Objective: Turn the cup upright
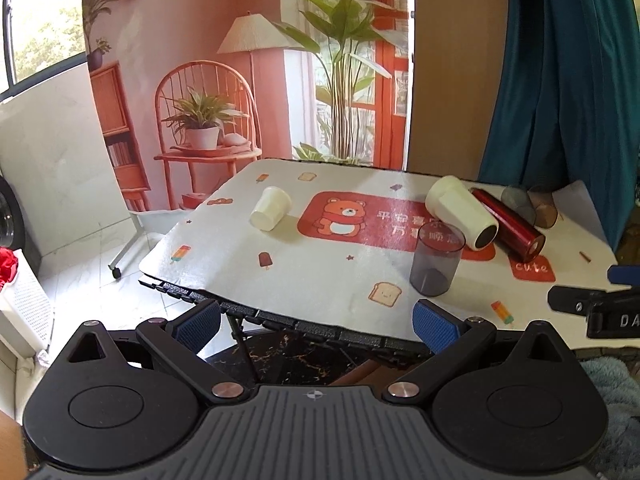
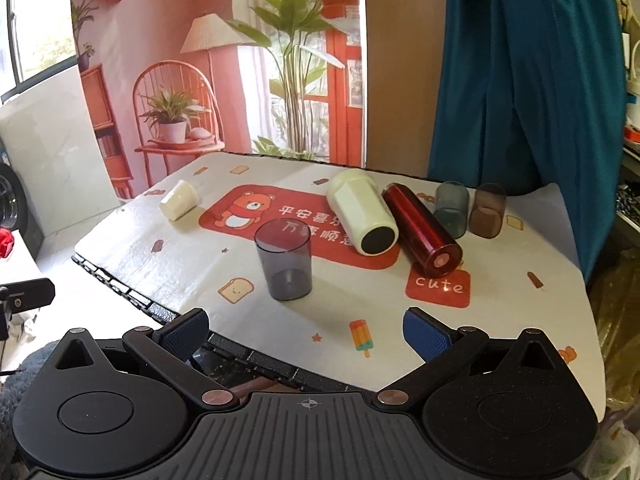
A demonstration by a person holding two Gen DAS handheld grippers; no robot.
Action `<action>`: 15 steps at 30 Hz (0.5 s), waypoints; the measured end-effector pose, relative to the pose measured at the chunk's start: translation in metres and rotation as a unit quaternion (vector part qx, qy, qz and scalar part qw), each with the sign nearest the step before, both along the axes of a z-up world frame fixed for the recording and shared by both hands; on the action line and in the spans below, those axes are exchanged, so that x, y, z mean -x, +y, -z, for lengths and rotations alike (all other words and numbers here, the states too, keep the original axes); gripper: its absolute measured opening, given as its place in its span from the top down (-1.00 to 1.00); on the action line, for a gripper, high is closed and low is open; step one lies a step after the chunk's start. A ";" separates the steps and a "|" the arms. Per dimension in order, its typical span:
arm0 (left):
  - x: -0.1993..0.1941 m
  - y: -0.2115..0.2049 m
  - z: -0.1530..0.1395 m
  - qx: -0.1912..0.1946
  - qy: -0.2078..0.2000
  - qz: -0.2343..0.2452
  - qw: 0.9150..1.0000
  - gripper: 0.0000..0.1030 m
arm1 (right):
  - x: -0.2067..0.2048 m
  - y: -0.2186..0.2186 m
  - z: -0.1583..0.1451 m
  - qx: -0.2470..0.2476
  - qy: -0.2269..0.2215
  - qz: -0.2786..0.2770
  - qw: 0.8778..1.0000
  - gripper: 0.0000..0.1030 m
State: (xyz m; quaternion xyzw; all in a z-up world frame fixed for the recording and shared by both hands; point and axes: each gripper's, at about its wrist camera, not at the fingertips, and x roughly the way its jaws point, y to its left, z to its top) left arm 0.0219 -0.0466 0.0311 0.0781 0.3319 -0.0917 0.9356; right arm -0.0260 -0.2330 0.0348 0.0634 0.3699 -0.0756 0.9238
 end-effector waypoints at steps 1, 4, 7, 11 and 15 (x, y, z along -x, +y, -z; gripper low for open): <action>0.002 0.001 0.000 0.004 -0.001 -0.001 1.000 -1.00 | 0.000 0.000 0.000 0.001 0.000 0.000 1.000 -1.00; 0.004 0.002 0.000 0.008 -0.009 -0.015 1.000 -1.00 | 0.000 0.001 0.000 0.001 0.000 0.000 1.000 -1.00; 0.003 0.001 0.000 0.009 -0.012 -0.023 1.000 -1.00 | 0.001 0.001 0.000 0.002 0.000 -0.001 1.000 -1.00; 0.003 0.001 0.000 0.008 -0.012 -0.030 0.999 -1.00 | 0.001 0.001 0.000 -0.001 0.003 -0.001 1.000 -0.99; 0.003 -0.001 0.001 0.002 -0.015 -0.031 0.999 -1.00 | 0.001 0.002 0.001 -0.001 0.002 -0.001 1.000 -1.00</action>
